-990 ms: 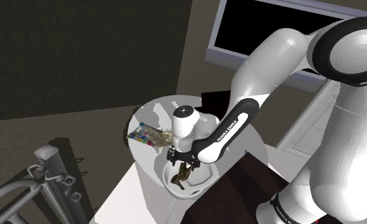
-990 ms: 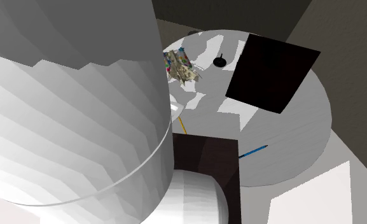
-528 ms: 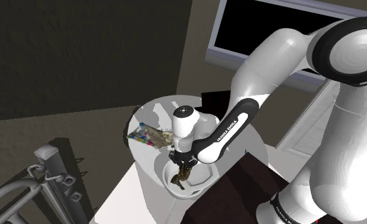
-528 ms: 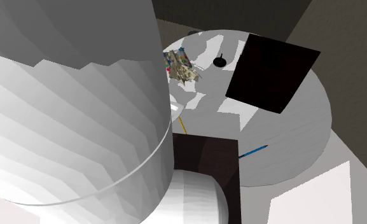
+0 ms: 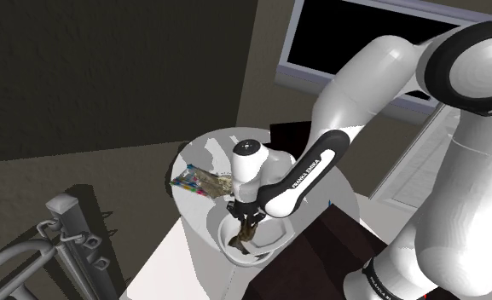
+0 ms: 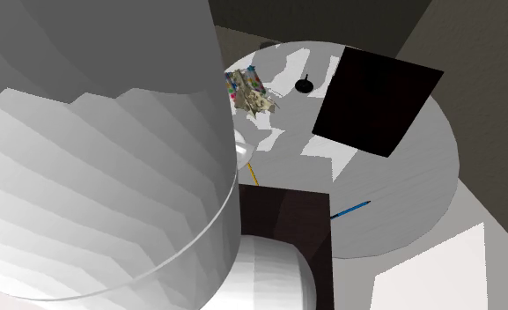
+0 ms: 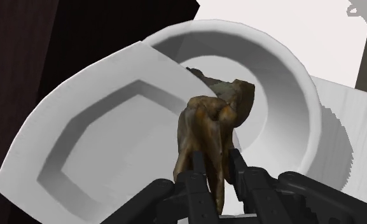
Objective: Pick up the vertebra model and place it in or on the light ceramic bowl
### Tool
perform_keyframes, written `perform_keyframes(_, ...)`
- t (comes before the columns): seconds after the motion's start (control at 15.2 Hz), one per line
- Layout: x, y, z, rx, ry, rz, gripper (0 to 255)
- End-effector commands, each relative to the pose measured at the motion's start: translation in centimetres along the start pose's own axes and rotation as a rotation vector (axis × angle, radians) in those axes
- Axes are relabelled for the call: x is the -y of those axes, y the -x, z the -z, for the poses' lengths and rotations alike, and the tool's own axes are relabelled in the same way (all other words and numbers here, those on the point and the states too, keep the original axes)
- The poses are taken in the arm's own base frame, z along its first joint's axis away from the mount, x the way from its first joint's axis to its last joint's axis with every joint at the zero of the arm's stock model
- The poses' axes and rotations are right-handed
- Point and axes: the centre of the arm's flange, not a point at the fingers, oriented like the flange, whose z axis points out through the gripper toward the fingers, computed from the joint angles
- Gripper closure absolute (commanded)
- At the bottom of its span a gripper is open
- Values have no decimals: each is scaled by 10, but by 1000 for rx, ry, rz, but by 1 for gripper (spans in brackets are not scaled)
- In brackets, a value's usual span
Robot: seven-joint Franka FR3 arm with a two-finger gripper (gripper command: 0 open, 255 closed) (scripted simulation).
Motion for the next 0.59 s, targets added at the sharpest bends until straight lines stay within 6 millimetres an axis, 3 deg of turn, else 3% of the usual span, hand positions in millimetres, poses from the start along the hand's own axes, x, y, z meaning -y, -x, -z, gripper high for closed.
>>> perform_keyframes(0.0,-1,0,9,0,0,0,255)
perform_keyframes(0.53,-7,-5,51,0,0,0,255)
